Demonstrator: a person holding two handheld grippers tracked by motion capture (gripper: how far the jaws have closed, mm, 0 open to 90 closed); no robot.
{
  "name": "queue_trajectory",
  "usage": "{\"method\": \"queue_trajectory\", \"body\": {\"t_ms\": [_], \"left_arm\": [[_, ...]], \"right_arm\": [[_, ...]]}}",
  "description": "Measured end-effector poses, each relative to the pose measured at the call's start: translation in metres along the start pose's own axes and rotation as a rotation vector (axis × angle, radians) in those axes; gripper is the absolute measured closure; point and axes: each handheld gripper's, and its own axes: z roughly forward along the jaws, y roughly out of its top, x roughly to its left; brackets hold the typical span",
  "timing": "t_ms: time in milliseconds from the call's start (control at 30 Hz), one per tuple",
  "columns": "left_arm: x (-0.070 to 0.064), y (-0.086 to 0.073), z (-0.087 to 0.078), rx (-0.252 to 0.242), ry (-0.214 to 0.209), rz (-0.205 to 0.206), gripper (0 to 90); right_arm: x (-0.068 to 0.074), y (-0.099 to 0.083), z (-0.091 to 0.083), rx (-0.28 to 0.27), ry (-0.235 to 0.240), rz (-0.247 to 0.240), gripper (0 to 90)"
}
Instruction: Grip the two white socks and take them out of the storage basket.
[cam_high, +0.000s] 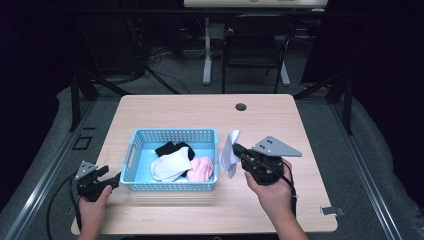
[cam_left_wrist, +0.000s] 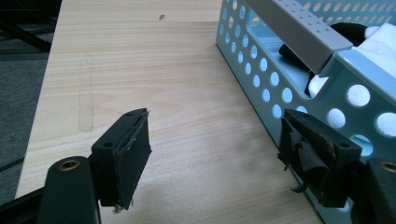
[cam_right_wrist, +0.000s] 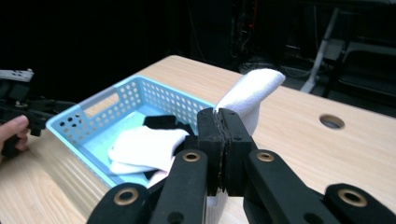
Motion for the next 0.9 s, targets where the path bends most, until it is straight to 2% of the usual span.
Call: {"method": "queue_trajectory", "body": {"t_ms": [200,467,667,833,900], "left_arm": [[0.000,0.000,0.000,0.001,0.001,0.001,24.8],[0.000,0.000,0.000,0.002,0.000,0.001,24.8],[0.000,0.000,0.000,0.000,0.002,0.001,24.8],[0.000,0.000,0.000,0.001,0.002,0.001,24.8],[-0.001,0.000,0.000,0.002,0.003,0.001,24.8]], "right_arm": [[-0.009,-0.024,-0.001,0.027,-0.030,0.024,88.8],[-0.020,-0.061,0.010,0.075,-0.050,0.049,88.6],[-0.035,-0.085,0.011,0.114,-0.076,0.083,88.5],[-0.051,-0.103,0.005,0.154,-0.122,0.121,88.5],[-0.057,-0.109,0.002,0.148,-0.131,0.141,88.4]]}}
